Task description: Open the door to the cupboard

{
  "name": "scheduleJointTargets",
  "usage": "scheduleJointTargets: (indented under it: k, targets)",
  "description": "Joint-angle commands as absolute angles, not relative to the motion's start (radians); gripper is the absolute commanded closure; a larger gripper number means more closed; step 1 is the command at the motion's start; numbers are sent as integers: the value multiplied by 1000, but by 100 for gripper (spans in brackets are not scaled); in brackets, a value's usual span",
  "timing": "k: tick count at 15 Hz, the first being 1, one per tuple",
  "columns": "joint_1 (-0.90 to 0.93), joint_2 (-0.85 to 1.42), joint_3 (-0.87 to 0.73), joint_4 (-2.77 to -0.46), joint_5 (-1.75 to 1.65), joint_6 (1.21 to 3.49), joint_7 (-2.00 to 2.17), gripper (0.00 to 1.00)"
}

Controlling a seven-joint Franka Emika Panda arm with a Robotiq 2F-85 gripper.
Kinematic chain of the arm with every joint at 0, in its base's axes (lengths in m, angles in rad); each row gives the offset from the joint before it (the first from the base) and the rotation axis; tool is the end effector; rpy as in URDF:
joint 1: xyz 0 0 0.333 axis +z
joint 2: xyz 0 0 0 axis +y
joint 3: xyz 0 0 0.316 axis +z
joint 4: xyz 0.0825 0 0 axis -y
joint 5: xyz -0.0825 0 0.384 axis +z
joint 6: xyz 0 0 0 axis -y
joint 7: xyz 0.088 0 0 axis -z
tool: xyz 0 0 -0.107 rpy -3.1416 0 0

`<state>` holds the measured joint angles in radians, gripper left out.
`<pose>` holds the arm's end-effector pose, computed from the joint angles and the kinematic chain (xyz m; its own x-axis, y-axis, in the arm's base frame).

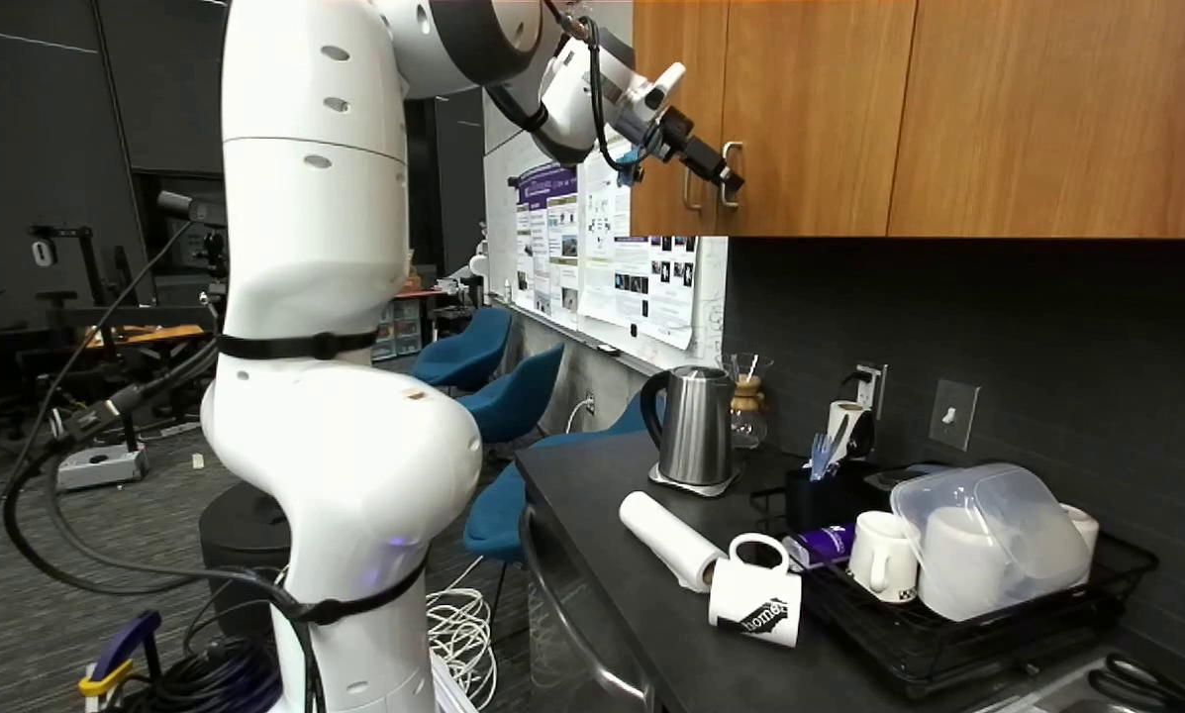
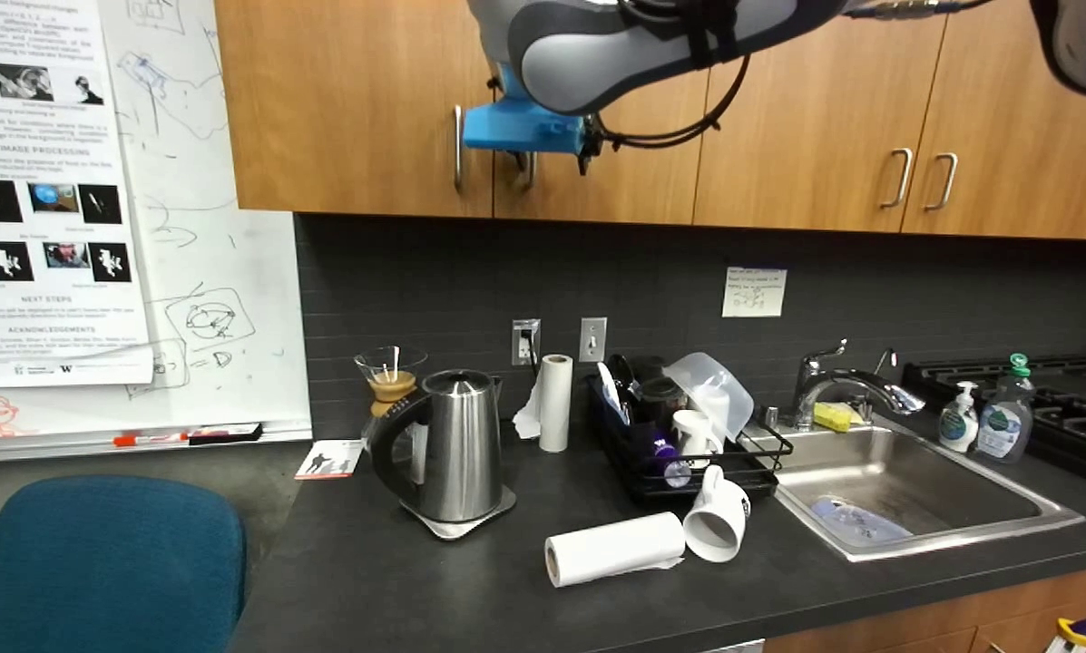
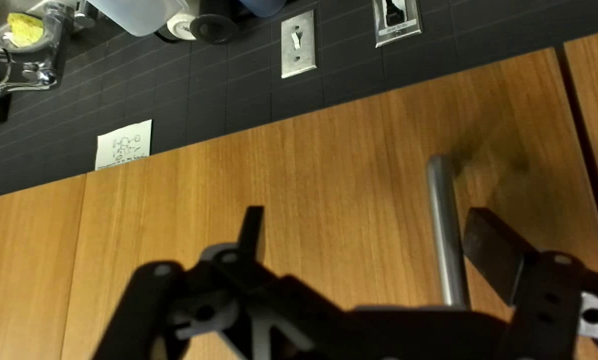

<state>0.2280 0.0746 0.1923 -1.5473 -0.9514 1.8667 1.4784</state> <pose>0.5807 0.1858 0.6543 0.3494 -0.4658 0.8130 -0.7550 -0.6538 -0.0501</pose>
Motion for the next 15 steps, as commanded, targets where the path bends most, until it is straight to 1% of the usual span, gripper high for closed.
scheduleJointTargets:
  k: [1, 2, 3, 4, 5, 12, 14, 15]
  targets:
    - [215, 93, 179, -1511, -981, 1933, 1437, 0]
    - [214, 95, 179, -1508, -978, 1939, 1424, 0]
    - [213, 96, 178, -1508, -973, 1946, 1414, 25]
    - [213, 95, 179, -1509, -968, 1949, 1405, 26]
    - [213, 96, 179, -1508, -964, 1957, 1399, 32]
    - [206, 99, 173, -1504, -919, 2040, 1395, 88]
    - [203, 102, 169, -1504, -904, 2065, 1394, 99]
    - [200, 103, 167, -1503, -897, 2068, 1393, 99]
